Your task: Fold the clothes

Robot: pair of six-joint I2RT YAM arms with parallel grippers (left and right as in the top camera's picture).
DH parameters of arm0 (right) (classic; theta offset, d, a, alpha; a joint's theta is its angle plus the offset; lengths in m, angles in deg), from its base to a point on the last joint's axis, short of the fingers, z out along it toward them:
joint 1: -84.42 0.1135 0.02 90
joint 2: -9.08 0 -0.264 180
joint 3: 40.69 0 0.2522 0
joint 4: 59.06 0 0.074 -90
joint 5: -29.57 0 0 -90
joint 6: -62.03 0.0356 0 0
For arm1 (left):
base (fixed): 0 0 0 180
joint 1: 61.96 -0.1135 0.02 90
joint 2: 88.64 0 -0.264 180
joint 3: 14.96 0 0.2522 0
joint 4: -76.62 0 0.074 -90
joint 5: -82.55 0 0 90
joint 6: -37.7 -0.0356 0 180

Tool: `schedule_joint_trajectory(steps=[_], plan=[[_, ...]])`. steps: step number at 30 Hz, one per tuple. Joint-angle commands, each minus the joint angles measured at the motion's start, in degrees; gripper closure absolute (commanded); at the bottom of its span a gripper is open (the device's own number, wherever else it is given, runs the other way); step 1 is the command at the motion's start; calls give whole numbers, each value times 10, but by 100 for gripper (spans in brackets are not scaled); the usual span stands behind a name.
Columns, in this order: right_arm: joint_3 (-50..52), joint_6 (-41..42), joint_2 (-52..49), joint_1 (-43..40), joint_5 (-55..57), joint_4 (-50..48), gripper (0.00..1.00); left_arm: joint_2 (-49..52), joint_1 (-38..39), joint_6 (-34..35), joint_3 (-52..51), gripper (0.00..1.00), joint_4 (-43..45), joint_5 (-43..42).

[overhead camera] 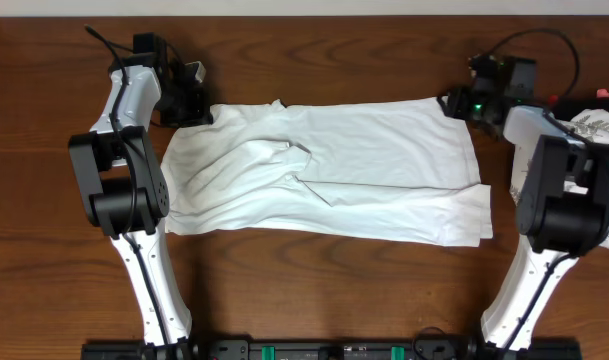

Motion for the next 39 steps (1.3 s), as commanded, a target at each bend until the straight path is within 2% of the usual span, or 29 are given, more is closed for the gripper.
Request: schedule_joint_trajectory(steps=[1, 5, 7, 8, 16, 24, 27, 39], plan=[[13, 4, -49, 12, 12, 21, 58, 12, -1, 3, -2, 94, -3, -8], [13, 11, -52, 12, 53, 36, 75, 12, -1, 3, -2, 94, -3, -8], [13, 11, -52, 10, 66, 43, 95, 12, -1, 3, -2, 94, -3, -8], [13, 11, -52, 9, 67, 47, 99, 12, -1, 3, -2, 94, -3, -8], [13, 42, -35, -5, 67, 67, 99, 11, -2, 3, -2, 94, -5, -19], [13, 43, 44, -12, 66, 106, 99, -4, -9, 3, -2, 94, 12, -206], [13, 43, 68, -12, 66, 126, 99, -10, -11, 3, -2, 94, 10, -243], [13, 43, 90, -7, 40, 184, 99, -18, -27, 3, -2, 94, -32, -249]])
